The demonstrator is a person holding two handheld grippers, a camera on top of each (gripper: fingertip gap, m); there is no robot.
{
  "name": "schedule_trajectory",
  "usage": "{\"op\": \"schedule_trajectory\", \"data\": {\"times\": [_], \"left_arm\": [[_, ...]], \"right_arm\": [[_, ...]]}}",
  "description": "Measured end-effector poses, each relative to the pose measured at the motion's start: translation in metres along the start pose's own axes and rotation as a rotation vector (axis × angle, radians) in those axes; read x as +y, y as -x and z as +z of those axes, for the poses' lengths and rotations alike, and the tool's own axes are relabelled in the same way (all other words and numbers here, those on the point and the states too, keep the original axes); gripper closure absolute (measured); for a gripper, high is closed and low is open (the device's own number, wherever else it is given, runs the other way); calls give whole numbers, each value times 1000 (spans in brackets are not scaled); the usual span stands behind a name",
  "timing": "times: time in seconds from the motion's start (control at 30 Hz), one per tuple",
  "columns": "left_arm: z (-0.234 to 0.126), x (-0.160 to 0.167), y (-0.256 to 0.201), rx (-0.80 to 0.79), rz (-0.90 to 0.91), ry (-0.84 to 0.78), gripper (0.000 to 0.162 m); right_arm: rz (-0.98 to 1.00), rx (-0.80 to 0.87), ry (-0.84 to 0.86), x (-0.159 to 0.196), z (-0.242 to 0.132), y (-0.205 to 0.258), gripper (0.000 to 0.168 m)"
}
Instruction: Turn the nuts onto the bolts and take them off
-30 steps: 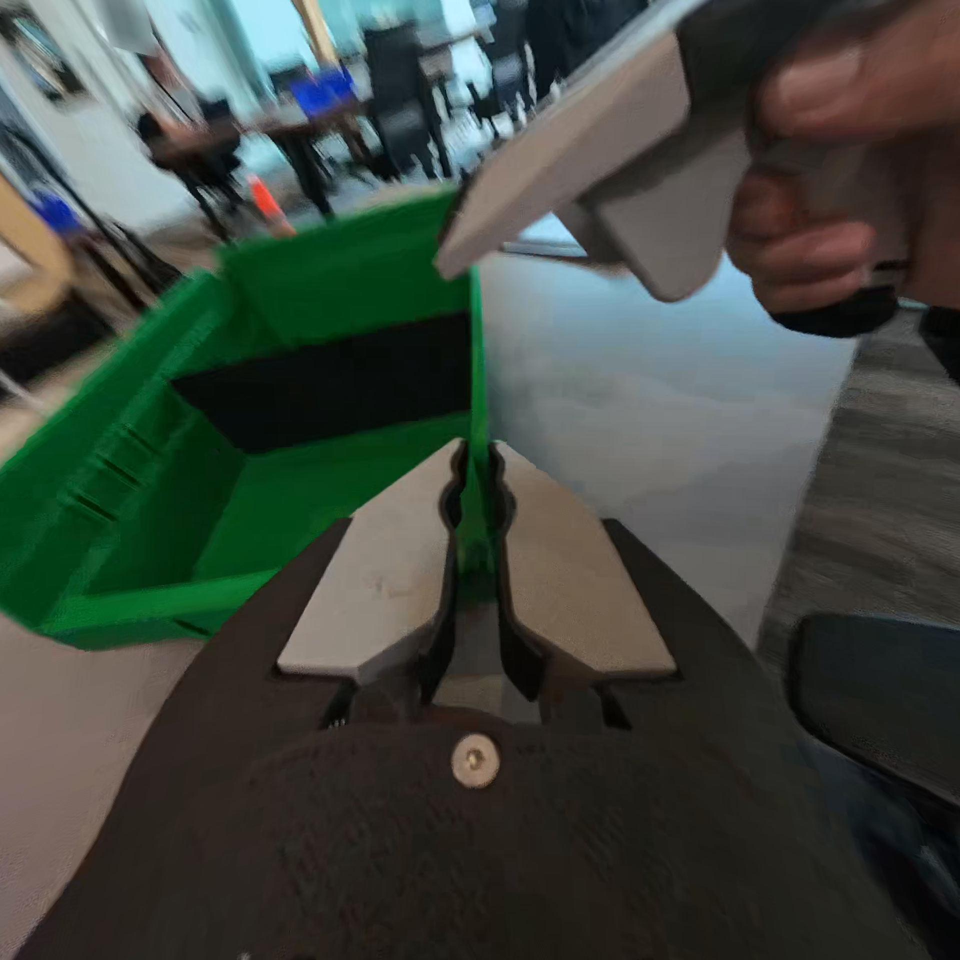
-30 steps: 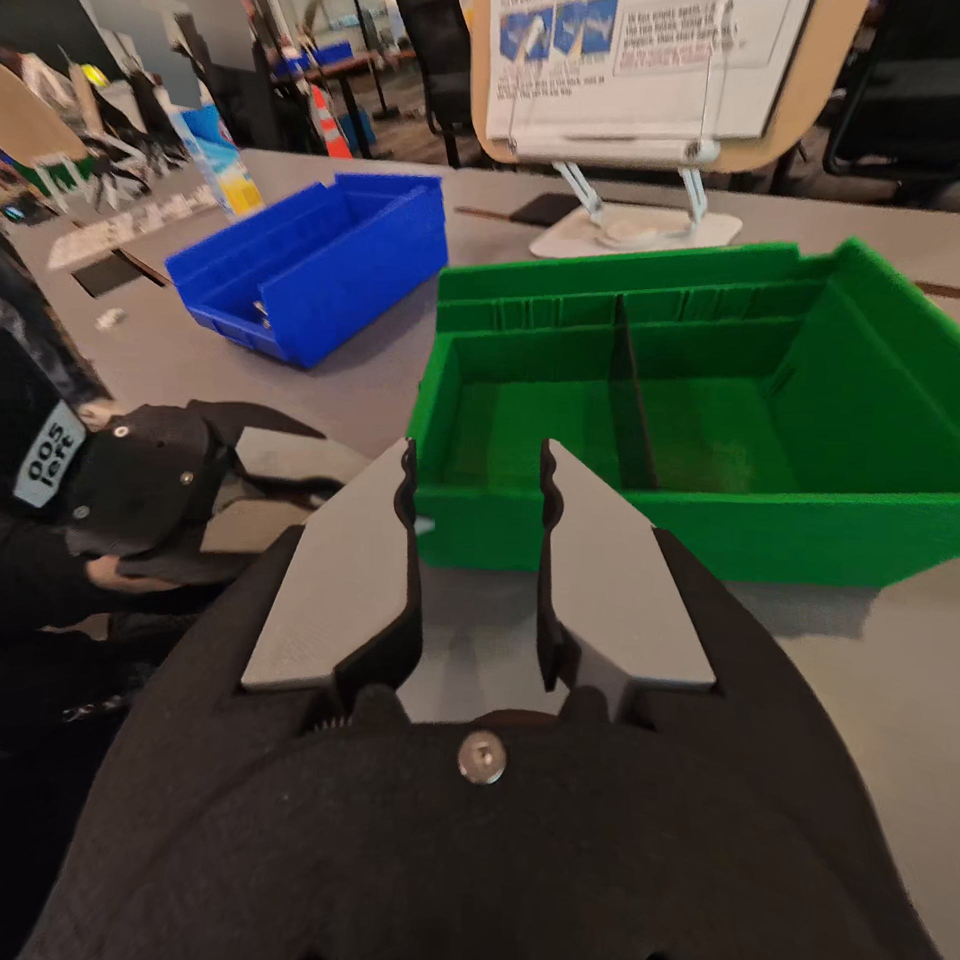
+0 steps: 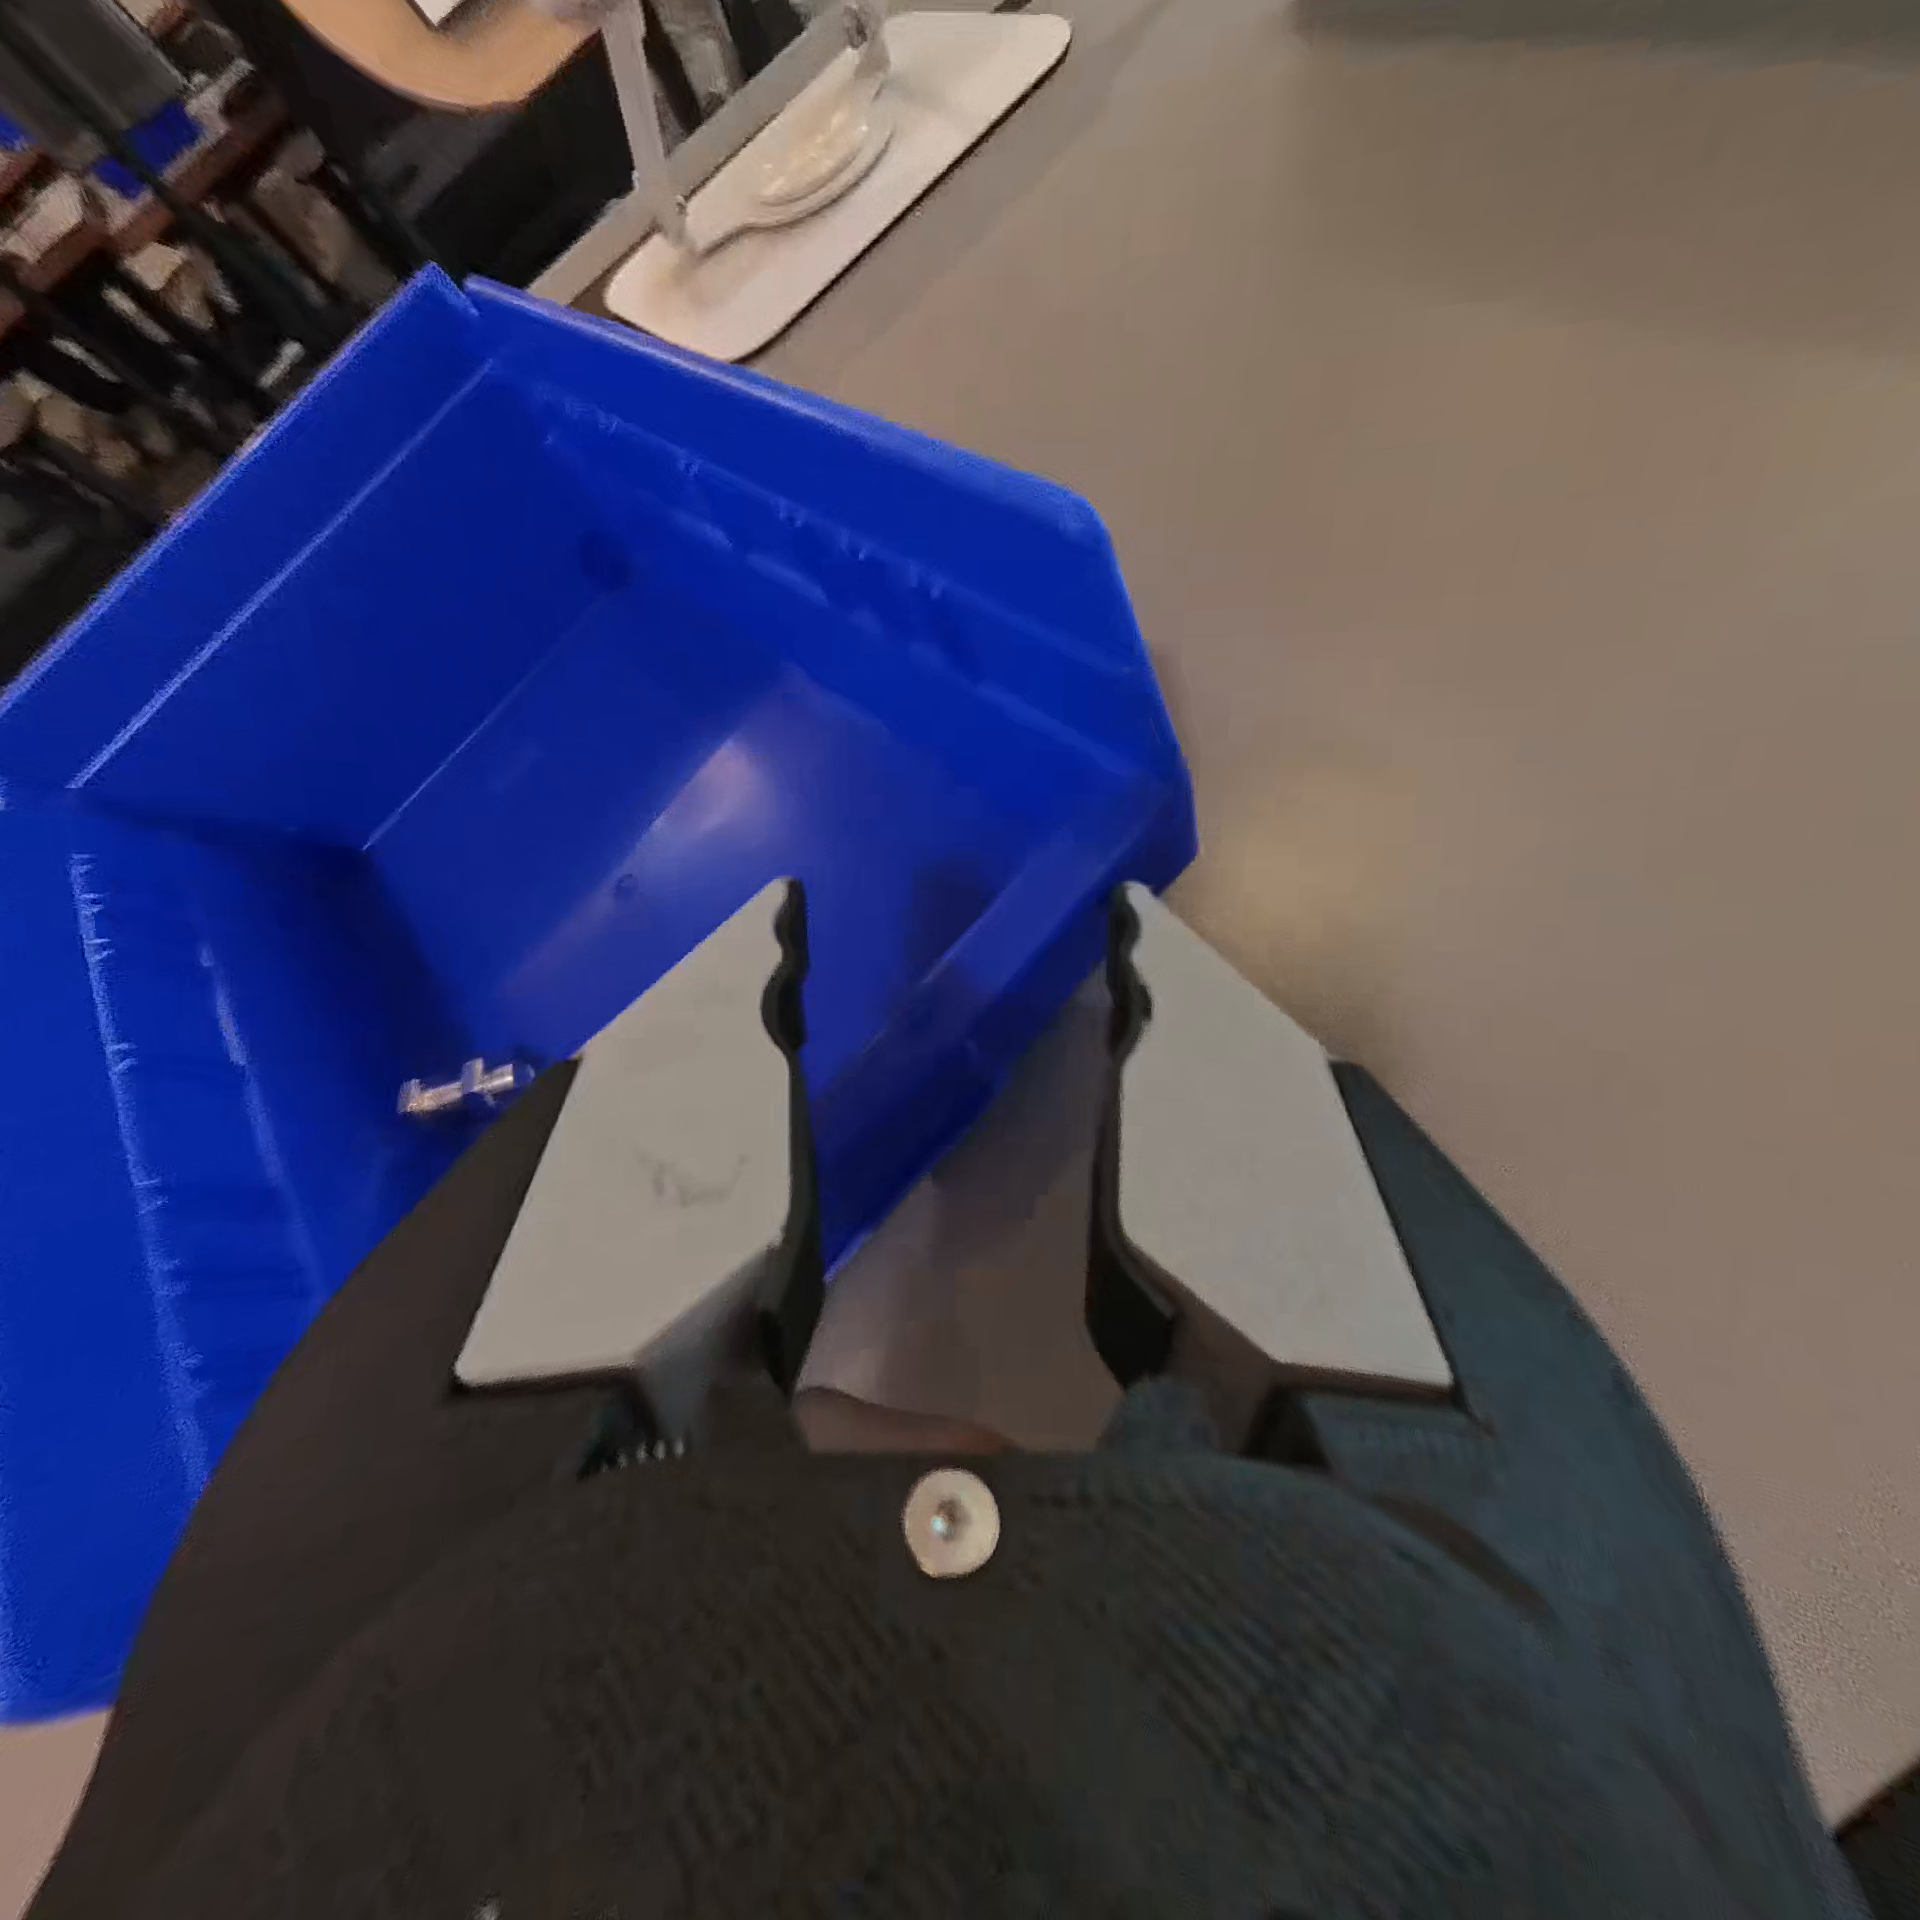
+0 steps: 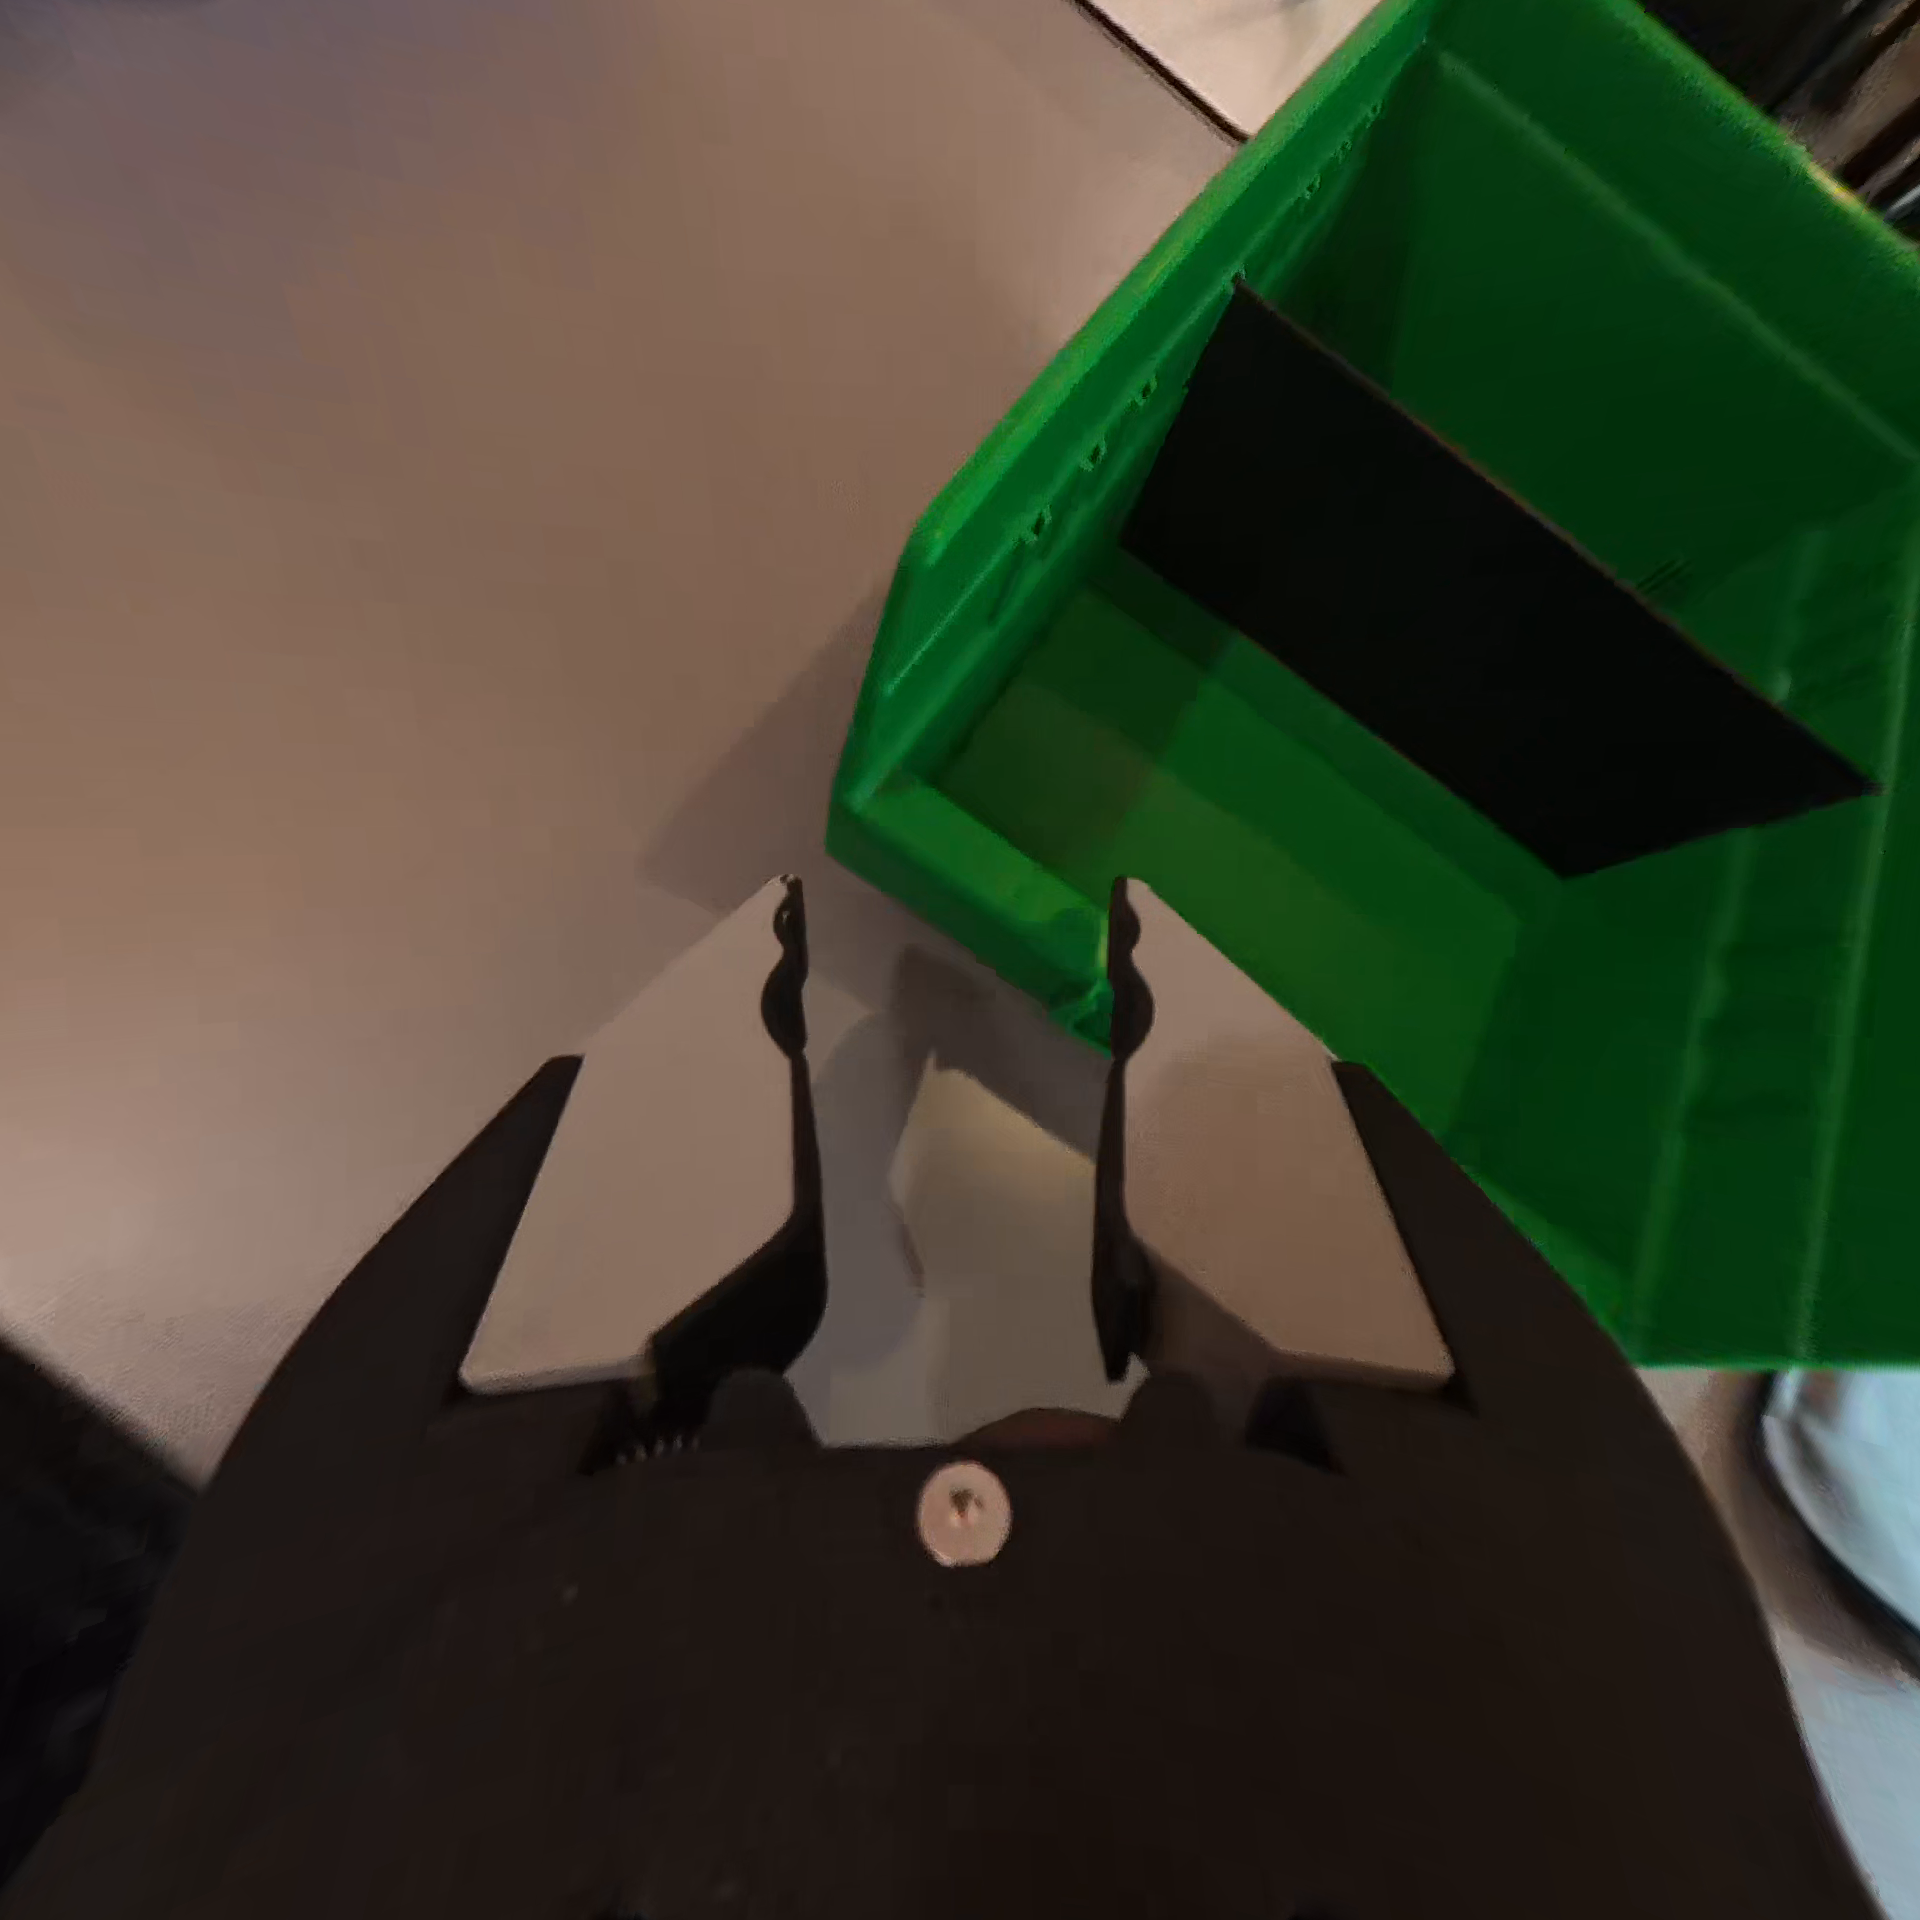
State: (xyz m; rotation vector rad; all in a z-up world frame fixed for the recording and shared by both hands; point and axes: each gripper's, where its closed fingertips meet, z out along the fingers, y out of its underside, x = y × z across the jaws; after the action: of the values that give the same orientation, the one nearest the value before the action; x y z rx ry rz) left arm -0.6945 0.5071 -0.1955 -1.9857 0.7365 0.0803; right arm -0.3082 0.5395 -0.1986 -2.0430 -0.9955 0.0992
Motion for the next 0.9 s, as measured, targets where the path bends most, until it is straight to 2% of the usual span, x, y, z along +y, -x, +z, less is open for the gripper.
{"op": "schedule_trajectory", "data": {"times": [0.1, 0.2, 0.3, 0.43, 0.53, 0.57, 0.67, 0.77, 0.9], "left_arm": [[5, 9, 7, 73, -85, 29, 100], [6, 24, 27, 17, -75, 84, 84], [4, 31, 41, -14, -108, 83, 75], [1, 42, 58, -62, -145, 91, 76], [-5, 57, 71, -107, -163, 117, 88], [-8, 61, 73, -112, -169, 119, 86], [-19, 69, 83, -153, -188, 111, 95], [-33, 59, 79, -136, -224, 36, 99], [-54, 25, 45, 29, -284, -81, 96]], "right_arm": [[-13, -4, 56, 3, 24, 4, 111], [-35, 44, 80, 5, 40, -5, 103], [-64, 79, 123, 6, 49, -17, 106], [-63, 110, 137, 3, 60, -31, 107], [-36, 52, 79, -8, 57, -18, 110], [-31, 37, 59, -12, 54, -14, 110], [-32, 13, 37, -14, 49, -4, 101], [-14, 41, 19, -17, 38, -5, 106], [-73, 130, -4, -27, 7, -4, 109]]}}
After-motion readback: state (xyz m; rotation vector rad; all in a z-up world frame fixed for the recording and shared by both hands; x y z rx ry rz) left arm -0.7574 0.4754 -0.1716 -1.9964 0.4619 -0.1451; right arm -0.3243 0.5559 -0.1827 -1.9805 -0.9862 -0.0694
